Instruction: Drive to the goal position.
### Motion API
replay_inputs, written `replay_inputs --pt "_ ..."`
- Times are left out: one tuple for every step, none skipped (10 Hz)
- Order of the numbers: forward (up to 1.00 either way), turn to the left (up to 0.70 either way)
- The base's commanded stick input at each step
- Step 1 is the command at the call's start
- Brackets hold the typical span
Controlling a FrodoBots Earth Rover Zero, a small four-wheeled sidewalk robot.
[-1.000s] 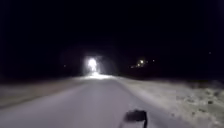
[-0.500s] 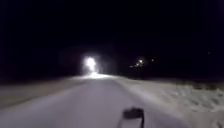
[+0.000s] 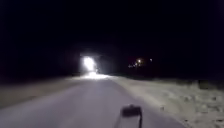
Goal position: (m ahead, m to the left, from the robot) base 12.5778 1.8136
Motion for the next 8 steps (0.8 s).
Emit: replay_inputs --pt "1.0 0.0" --pt "1.0 0.0" --pt "1.0 0.0" --pt "1.0 0.0" --pt "1.0 0.0" --pt "1.0 0.0" --pt "1.0 0.12" --pt "1.0 0.4"
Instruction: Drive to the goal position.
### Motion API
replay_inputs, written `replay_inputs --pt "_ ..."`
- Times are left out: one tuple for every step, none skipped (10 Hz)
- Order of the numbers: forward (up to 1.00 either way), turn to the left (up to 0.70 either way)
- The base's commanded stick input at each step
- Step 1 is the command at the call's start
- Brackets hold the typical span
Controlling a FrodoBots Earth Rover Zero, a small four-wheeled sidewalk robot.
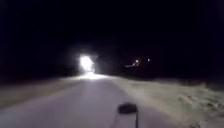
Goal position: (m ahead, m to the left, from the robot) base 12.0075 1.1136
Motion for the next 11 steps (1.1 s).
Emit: replay_inputs --pt "1.0 0.4" --pt "1.0 0.4" --pt "1.0 0.33" --pt "1.0 0.0" --pt "1.0 0.0" --pt "1.0 0.0" --pt "1.0 0.0" --pt "1.0 0.0" --pt "1.0 0.0" --pt "1.0 0.0" --pt "1.0 0.0"
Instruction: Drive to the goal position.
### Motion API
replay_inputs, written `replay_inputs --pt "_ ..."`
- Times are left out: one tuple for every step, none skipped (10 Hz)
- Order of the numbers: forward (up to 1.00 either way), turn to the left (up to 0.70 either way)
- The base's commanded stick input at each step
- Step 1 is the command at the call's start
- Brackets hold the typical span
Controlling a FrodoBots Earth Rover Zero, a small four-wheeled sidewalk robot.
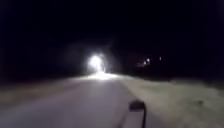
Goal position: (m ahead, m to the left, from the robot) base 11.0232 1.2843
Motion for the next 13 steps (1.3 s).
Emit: replay_inputs --pt "1.0 0.0" --pt "1.0 0.0" --pt "1.0 0.03" --pt "1.0 0.21" --pt "1.0 0.35" --pt "1.0 0.35" --pt "1.0 0.1" --pt "1.0 0.0" --pt "1.0 0.0" --pt "1.0 0.0" --pt "1.0 0.0" --pt "1.0 0.0" --pt "1.0 0.0"
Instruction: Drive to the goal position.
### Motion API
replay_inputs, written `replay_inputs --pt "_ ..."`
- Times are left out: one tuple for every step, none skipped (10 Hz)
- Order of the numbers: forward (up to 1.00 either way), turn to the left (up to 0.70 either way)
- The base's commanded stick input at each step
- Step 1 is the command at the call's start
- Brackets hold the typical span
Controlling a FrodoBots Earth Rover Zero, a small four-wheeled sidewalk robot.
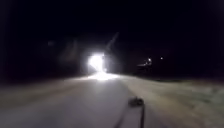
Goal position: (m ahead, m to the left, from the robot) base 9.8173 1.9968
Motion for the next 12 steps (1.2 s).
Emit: replay_inputs --pt "1.0 0.0" --pt "1.0 0.0" --pt "1.0 0.0" --pt "1.0 0.0" --pt "1.0 0.0" --pt "1.0 0.0" --pt "1.0 0.13" --pt "1.0 0.4" --pt "1.0 0.23" --pt "1.0 0.0" --pt "1.0 0.0" --pt "1.0 0.0"
